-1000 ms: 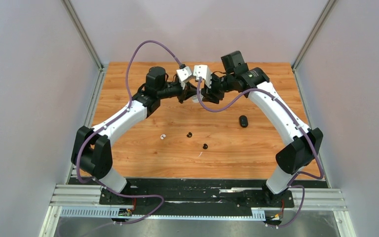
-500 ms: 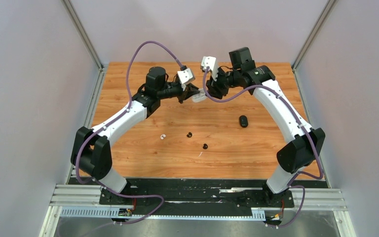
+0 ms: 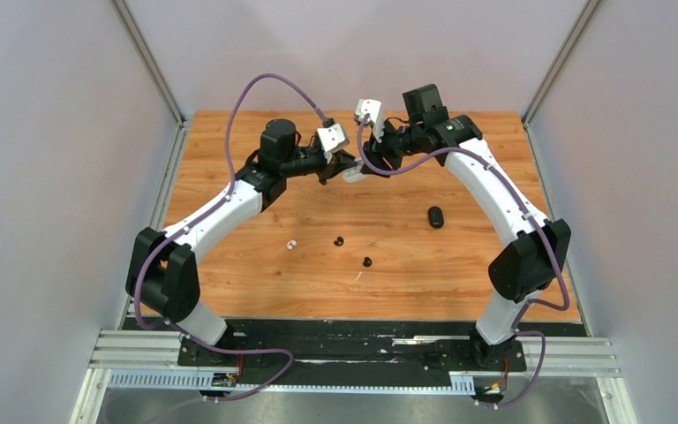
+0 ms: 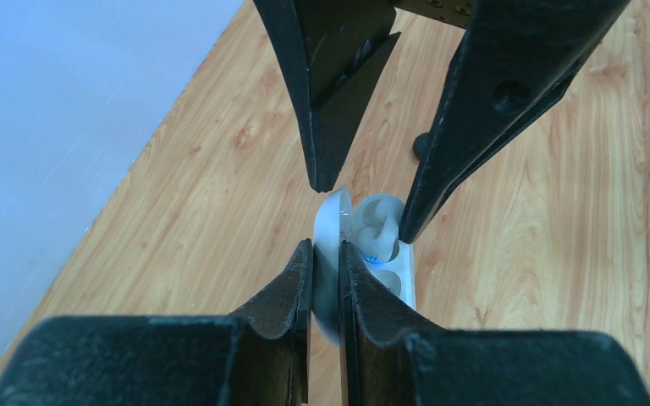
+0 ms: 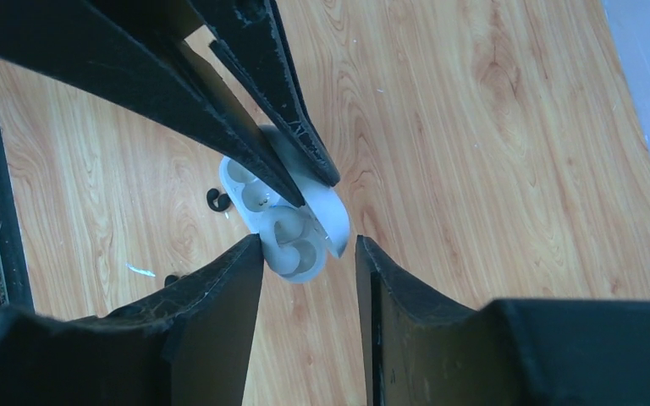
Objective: Insert the wireless bluetooth earbuds into the charging case
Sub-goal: Insert the right earbud into the right side groove of the charging case.
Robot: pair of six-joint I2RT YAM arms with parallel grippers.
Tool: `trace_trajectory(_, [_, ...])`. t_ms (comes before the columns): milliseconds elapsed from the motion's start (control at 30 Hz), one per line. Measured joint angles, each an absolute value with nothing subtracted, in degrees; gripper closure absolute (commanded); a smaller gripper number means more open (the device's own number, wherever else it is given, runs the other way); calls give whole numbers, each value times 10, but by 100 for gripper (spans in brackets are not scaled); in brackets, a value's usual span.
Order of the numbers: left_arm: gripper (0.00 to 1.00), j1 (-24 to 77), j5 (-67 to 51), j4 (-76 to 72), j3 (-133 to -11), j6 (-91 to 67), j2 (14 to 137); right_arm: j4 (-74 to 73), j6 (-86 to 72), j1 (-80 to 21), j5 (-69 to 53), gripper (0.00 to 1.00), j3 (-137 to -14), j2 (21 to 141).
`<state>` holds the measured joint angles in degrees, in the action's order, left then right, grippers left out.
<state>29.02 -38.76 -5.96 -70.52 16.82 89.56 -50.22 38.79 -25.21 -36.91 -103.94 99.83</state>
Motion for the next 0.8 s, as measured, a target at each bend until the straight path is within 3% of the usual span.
trace_trajectory(300, [100, 290, -392, -55, -696, 193, 895, -498, 375, -252, -362, 58, -1040, 1008])
trace_trajectory(600, [100, 290, -394, -54, -691, 210, 894, -507, 375, -249, -385, 53, -1040, 1008])
trace_trajectory(800, [100, 290, -393, -53, -691, 210, 894, -520, 387, -249, -410, 66, -1043, 1007])
